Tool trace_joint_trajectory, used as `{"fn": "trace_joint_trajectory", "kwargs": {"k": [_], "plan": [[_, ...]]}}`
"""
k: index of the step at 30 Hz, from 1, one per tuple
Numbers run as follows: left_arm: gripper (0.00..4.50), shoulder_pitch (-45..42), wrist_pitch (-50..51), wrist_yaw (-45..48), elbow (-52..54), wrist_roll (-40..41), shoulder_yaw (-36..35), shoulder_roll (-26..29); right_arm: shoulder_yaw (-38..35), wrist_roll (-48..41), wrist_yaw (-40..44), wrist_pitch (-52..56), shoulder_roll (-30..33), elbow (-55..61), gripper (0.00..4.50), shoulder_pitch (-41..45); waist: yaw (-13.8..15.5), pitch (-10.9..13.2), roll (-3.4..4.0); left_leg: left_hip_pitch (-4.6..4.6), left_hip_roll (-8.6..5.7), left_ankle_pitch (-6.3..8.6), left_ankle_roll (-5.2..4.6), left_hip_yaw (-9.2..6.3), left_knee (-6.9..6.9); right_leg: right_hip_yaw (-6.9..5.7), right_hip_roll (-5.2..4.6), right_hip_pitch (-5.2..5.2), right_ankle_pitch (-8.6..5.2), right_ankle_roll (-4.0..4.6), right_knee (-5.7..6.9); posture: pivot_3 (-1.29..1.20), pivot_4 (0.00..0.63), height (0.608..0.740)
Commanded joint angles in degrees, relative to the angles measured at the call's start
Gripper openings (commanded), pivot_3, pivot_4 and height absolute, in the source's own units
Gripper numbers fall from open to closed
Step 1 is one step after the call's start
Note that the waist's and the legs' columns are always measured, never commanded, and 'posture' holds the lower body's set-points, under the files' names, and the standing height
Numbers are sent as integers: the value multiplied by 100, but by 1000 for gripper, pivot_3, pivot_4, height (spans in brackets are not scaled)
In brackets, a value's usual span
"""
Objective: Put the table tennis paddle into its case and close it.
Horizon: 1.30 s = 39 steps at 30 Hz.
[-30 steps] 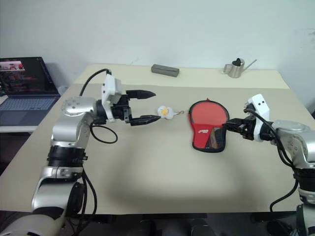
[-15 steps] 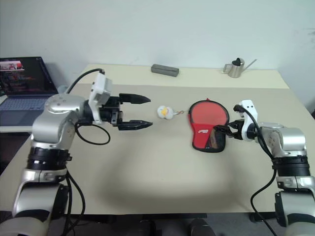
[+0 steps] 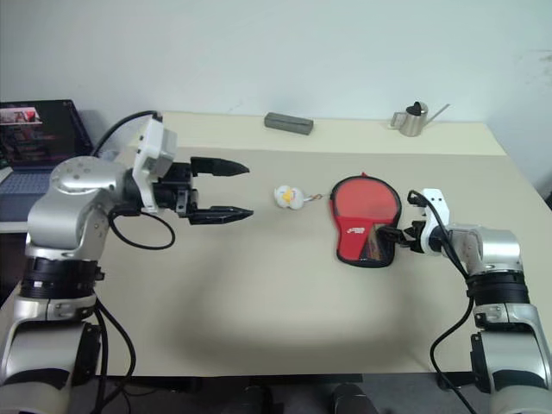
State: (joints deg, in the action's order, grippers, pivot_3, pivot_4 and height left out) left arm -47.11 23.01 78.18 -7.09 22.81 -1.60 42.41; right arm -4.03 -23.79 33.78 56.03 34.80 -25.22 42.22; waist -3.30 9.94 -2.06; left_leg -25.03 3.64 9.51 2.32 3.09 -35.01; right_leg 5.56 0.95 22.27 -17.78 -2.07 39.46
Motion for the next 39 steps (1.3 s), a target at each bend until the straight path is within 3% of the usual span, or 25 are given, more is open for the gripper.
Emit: {"fn": "trace_joint_trajectory", "kwargs": {"k": [1, 9, 10, 12, 24, 39], "plan": [[4500, -96, -132, -17, 114, 118, -169, 114, -196, 22, 47, -128, -28, -149, 4491, 161, 0, 0, 0, 0, 0, 0, 0, 0, 0, 0, 0, -1, 0, 0, -1, 0, 150, 740], [4500, -130, -206, 58, 22, 132, -140, 124, -338, -70, 137, -10, -194, -363, 4491, 365, -12, 0, 0, 2, 2, 0, 0, 1, 0, 1, 1, 0, 0, 0, 0, 0, 150, 740], [4500, -131, -213, 80, 10, 134, -133, 125, -349, -70, 124, 2, -222, -370, 4313, 362, -13, 0, 0, 2, 2, 0, 0, 1, 0, 1, 1, 0, 0, 0, 0, 0, 150, 740], [4500, -113, -217, 115, 5, 138, -120, 130, -371, -65, 92, 46, -266, -356, 3918, 332, -13, 0, 0, 2, 2, 0, 0, 1, 0, 1, 1, 0, 0, 0, 0, 0, 150, 740], [4500, 577, -54, 152, 494, 294, -160, 311, -553, -93, 27, 539, -257, 0, 105, 82, -6, 0, 0, 2, 2, 0, 0, 1, 2, 1, 0, 0, -1, 1, 0, 0, 150, 740], [4500, 1529, 608, -100, 1809, 911, -237, 561, -356, -275, 84, 1536, -292, 1253, 22, -250, -6, 0, 0, 3, 2, 0, 0, 0, 6, 1, 0, 0, -2, 3, -1, 0, 150, 740]]}}
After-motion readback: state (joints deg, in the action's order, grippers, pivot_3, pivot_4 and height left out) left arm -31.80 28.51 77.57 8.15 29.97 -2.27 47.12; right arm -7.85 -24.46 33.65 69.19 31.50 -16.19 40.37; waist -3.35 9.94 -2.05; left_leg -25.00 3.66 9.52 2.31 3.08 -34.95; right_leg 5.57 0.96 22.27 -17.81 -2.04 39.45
